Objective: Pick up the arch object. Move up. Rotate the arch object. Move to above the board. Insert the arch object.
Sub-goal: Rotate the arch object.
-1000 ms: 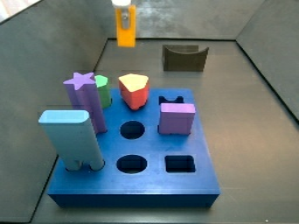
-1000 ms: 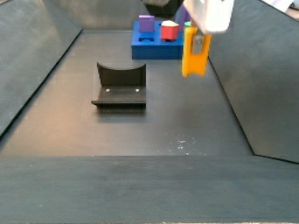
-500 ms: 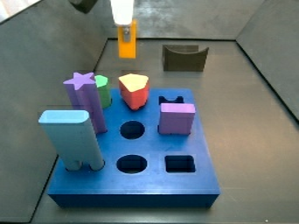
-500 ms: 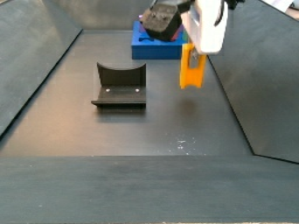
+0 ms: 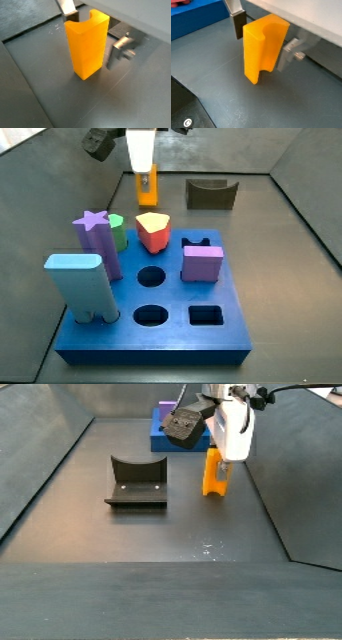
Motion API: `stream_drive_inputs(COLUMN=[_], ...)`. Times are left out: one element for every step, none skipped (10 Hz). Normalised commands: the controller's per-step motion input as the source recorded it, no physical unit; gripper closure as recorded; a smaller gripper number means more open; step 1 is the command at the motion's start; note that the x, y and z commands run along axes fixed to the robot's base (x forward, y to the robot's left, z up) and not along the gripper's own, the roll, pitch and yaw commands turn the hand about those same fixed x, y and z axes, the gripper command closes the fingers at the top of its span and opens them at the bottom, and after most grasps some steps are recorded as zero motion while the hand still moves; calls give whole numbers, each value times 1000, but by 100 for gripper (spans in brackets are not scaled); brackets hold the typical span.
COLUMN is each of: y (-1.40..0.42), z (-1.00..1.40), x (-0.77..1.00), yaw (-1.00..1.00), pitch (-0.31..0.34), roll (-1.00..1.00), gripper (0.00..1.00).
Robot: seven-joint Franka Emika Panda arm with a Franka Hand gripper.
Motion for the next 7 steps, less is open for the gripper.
stream_drive_inputs(y=[0,0,3,7,9,11,11], z=[1000,1000,1000,1000,897,723,589], x=[0,-6,-18,-24,-23,-21,-20], yaw=[0,0,-2,-5,-8,-10,-11], pitch=[0,9,20,28,33,35,38], roll=[0,0,5,15,24,36,45], gripper=[0,0,0,0,0,0,0])
